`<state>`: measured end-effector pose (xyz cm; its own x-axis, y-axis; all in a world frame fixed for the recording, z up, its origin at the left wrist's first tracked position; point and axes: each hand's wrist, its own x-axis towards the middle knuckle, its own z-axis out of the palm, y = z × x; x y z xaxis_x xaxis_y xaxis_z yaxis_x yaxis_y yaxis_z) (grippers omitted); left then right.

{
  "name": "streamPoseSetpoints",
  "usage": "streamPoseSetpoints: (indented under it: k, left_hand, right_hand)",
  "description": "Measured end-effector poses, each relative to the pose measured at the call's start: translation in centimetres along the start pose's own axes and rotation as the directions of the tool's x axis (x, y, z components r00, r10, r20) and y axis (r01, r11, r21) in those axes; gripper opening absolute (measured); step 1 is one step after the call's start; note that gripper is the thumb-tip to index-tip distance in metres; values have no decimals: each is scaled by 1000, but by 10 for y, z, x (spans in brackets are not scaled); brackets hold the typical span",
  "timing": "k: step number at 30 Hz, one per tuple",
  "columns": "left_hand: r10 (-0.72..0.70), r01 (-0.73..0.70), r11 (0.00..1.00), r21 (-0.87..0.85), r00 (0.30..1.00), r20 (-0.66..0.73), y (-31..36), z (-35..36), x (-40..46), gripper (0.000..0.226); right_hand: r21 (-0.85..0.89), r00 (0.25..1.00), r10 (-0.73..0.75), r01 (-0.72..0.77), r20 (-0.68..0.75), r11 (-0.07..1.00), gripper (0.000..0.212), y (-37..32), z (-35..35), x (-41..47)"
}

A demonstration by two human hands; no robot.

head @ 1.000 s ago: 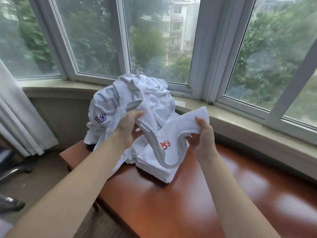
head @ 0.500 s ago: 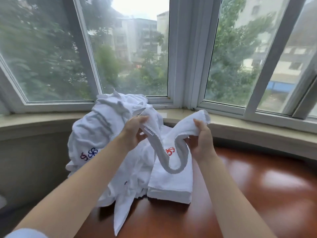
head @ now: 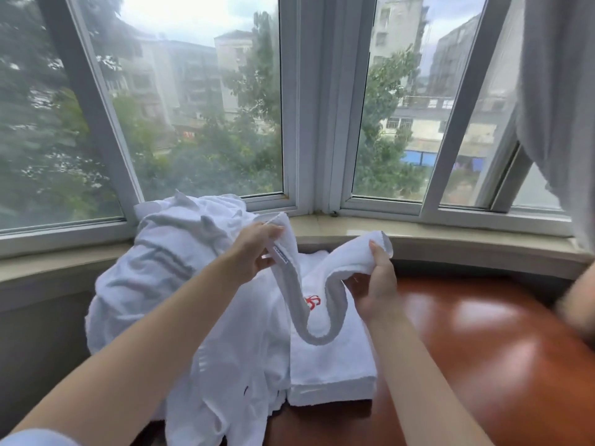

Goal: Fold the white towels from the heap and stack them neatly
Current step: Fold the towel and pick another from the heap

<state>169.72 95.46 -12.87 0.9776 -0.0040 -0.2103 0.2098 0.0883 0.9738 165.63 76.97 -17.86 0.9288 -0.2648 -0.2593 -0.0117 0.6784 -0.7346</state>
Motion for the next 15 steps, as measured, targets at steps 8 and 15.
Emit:
streamPoseSetpoints:
  k: [8,15]
  left_hand:
    - [-156,151,966,209,988,10,-7,23,54,10]
    - [-273,227,902,367,959,77,-6,18,87,13]
  right_hand:
    - [55,994,32,-26,-105,998,26,6,-13,37]
    - [46,939,-21,39,-342,998,19,13,-12,25]
